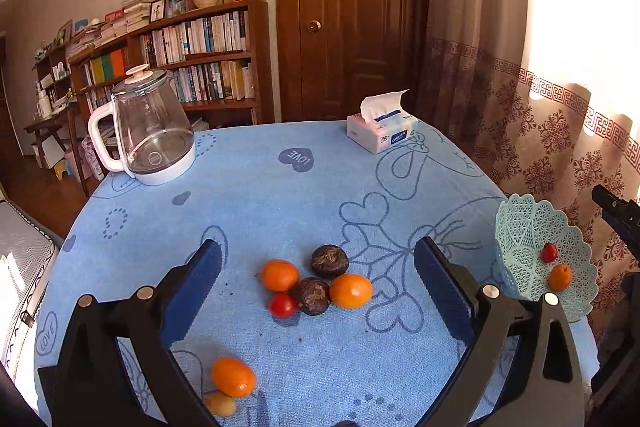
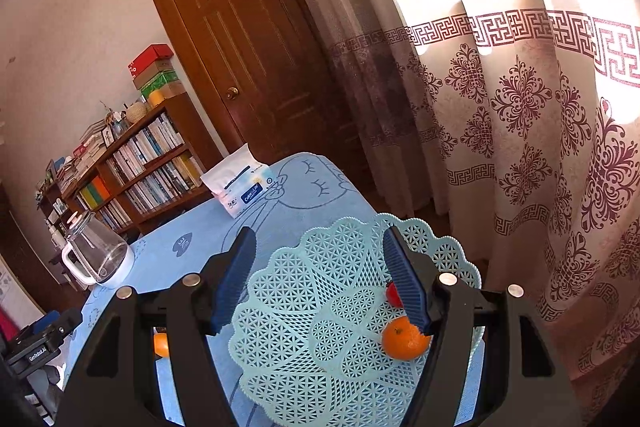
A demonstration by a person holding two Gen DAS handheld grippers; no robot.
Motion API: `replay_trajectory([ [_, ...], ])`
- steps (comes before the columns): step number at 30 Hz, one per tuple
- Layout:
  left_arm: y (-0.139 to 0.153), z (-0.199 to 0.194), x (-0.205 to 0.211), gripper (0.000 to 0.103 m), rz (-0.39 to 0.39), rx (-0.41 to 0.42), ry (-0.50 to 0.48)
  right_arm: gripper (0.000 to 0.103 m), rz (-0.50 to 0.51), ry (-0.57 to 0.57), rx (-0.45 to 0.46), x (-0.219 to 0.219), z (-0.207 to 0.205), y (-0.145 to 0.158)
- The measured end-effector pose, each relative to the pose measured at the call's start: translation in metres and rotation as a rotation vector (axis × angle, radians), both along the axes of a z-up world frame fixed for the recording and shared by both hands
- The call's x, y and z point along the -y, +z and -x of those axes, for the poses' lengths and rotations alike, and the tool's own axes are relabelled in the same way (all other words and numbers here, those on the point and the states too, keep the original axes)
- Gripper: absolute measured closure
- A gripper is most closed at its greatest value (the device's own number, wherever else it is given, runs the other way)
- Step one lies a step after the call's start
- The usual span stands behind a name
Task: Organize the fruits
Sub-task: 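Withdraw both tools from the basket back toward the remaining fruit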
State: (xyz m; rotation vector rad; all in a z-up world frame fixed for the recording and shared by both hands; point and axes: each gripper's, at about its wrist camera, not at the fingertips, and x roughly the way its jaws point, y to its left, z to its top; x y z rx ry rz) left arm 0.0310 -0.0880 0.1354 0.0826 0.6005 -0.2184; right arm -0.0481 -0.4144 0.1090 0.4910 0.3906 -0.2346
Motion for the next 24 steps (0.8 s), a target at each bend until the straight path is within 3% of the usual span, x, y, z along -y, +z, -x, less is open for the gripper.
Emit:
replay_trajectory([
  [13,-0.022,0.009,-0.073,0.007,-0.029,-0.053,0.135,0.035,0.022,0.05,-0.017,-0.019,-0.005,-0.004],
  [24,-0.048,0.034,-0.1,0.007,-0.05,-0.105,0.15,0.035,0.054,0.118,-0.049,-0.049,-0.013,-0.012],
])
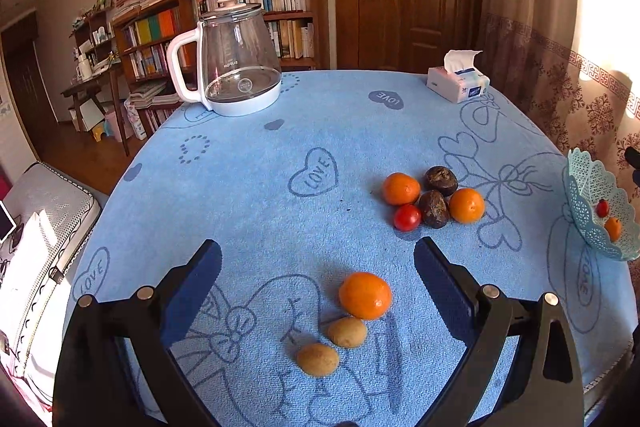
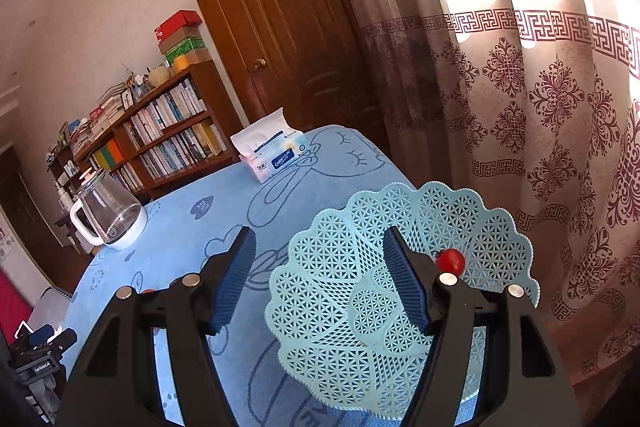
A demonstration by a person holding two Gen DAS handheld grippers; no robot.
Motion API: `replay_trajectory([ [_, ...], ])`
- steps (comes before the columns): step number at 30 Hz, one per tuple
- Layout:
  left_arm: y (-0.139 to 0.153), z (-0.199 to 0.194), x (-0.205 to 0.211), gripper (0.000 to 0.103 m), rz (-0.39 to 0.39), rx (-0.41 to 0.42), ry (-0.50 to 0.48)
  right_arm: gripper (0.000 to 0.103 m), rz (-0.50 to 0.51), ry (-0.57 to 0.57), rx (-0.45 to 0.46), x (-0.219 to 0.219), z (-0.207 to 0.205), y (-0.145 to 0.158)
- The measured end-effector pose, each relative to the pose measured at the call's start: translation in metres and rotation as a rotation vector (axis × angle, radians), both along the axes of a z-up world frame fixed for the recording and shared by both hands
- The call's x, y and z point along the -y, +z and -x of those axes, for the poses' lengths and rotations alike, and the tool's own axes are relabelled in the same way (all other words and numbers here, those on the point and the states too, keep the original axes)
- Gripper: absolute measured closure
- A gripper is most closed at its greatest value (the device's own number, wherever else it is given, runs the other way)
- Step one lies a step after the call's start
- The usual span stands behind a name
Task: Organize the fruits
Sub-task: 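Withdraw both tools from the basket back toward the remaining fruit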
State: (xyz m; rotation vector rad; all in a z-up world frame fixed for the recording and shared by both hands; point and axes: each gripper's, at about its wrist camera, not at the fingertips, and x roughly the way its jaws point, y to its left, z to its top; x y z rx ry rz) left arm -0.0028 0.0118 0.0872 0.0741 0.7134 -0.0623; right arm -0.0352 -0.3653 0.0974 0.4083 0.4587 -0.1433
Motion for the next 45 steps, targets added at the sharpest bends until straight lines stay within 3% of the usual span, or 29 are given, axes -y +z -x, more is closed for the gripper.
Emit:
replay_trajectory([
  [21,-0.051,-0.017,0.014,0.007,-0.022,-0.118,-0.036,0.035,0.04,0.103,-0.057,-0.039,-0.012,-0.016],
  [26,-0.059,-0.024,0.013,0.019,-0.019,-0.146,-0.031,0.035,0.047,0.121,-0.07,-0.046,-0.014,-0.02],
  [45,-0.064,-0.029,0.018,0.025,-0.007,-0.156,-0.047,0.035,0.067,0.176,-0.101,-0.068,-0.019,-0.03],
])
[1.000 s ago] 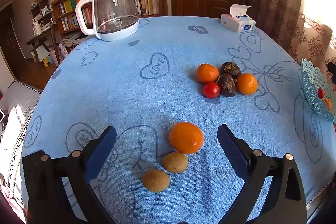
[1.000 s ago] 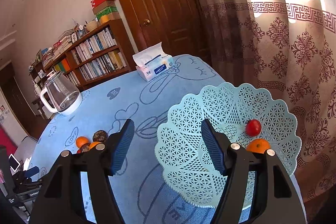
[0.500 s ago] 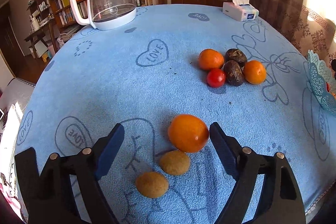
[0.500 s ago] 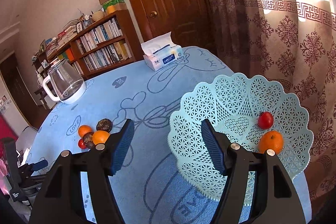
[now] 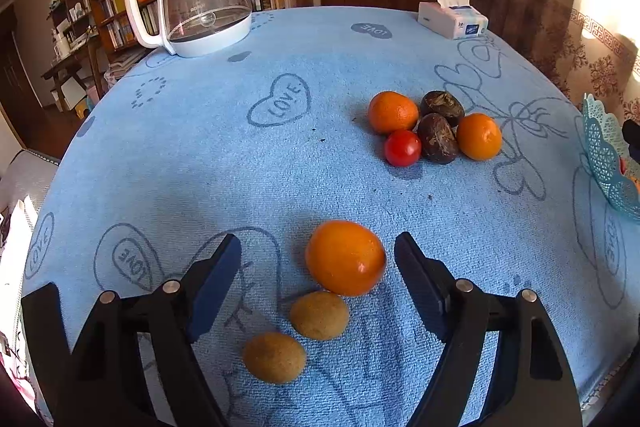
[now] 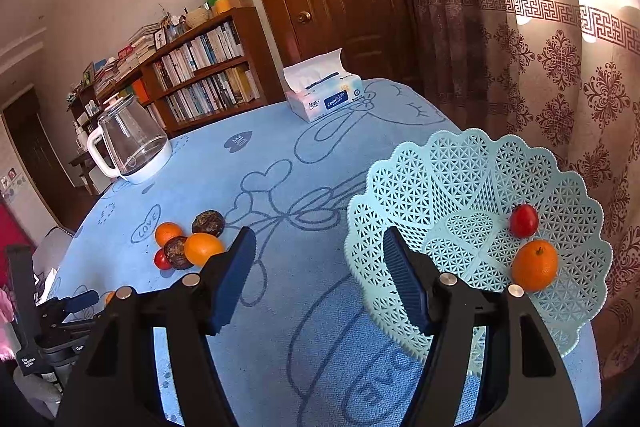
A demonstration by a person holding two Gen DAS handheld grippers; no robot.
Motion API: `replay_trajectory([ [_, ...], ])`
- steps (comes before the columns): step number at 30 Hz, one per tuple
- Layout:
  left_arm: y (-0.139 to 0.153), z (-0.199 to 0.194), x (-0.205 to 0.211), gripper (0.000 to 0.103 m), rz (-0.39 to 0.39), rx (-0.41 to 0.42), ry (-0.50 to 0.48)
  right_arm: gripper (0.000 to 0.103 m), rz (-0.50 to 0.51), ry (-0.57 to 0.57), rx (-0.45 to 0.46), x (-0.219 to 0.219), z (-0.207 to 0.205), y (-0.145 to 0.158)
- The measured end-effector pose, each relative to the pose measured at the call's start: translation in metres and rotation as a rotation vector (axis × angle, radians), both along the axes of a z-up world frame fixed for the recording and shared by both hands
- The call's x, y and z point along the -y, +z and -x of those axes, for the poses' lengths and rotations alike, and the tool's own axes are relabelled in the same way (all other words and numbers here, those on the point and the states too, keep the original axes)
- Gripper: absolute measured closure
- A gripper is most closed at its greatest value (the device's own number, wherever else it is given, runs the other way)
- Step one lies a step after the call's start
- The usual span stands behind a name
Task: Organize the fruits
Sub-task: 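Withdraw both tools from the basket back toward the remaining fruit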
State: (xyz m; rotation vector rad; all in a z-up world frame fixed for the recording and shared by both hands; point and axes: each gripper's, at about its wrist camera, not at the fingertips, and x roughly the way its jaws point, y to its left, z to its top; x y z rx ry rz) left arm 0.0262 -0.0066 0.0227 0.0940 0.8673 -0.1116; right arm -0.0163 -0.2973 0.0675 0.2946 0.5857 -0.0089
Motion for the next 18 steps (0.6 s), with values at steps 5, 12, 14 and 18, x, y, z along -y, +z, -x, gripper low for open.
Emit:
replay_trajectory([
  [5,-0.003,0.0,0.001,0.026,0.004,-0.004,-0.004,0.029,0.005,0.022,-0.015,-0.009,-0.002,-0.005],
  [12,-0.007,0.0,0.002,0.037,0.009,-0.016,-0.013,0.017,0.027,0.068,-0.021,-0.027,-0.003,-0.012],
  [14,-0.008,0.0,0.001,0.042,0.013,-0.021,-0.016,0.017,0.036,0.085,-0.024,-0.032,-0.003,-0.013],
  [18,-0.009,0.001,0.002,0.048,0.024,-0.022,-0.033,0.017,0.042,0.109,-0.034,-0.04,-0.004,-0.017],
])
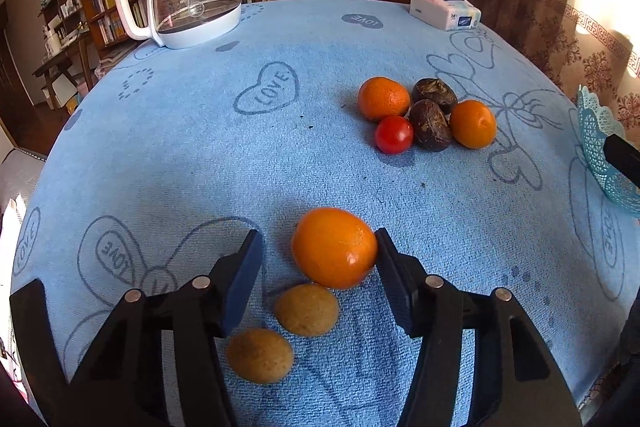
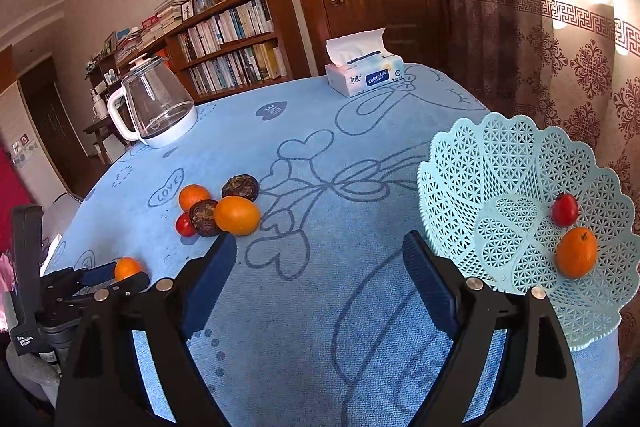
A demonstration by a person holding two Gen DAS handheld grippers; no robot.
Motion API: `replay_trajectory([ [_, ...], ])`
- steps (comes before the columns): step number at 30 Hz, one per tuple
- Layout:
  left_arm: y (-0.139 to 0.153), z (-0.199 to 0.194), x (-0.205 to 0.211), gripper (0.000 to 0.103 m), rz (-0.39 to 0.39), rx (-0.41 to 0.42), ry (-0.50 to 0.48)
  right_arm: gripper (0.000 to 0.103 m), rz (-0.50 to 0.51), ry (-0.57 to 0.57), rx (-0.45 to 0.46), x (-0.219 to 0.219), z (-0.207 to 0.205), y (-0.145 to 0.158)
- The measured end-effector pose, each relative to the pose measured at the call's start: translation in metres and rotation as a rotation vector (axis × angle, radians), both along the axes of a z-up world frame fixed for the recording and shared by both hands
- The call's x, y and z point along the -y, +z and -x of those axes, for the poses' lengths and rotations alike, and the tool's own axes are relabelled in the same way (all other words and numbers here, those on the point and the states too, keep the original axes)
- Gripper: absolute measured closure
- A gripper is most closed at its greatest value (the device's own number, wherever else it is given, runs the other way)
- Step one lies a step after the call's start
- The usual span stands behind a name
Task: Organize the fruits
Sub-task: 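Withdraw both tools from the basket back toward the remaining fruit, then grasp a large orange with the right tool while the left tool grasps another orange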
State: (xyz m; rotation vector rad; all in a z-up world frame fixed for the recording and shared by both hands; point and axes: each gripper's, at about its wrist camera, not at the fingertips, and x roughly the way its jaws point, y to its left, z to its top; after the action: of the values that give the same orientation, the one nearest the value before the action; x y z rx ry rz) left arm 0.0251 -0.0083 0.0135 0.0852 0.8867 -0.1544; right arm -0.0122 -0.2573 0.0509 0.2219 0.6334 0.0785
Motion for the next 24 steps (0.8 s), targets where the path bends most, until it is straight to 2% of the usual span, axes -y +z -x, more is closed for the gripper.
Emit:
replay_trajectory([
  [4,0.0,0.002,0.004,0.061,0.007,0.006,-0.026,0.017,0.004,0.013,-0.011,-0.006,-0.001,-0.004],
  [20,0.012,0.002,-0.011,0.061,0.058,0.046,-0.011,0.017,0.026,0.059,-0.067,-0.027,-0.007,-0.019],
  [24,0.019,0.001,-0.016,0.061,0.066,0.068,-0.005,0.017,-0.012,0.092,-0.092,-0.03,-0.017,-0.016],
])
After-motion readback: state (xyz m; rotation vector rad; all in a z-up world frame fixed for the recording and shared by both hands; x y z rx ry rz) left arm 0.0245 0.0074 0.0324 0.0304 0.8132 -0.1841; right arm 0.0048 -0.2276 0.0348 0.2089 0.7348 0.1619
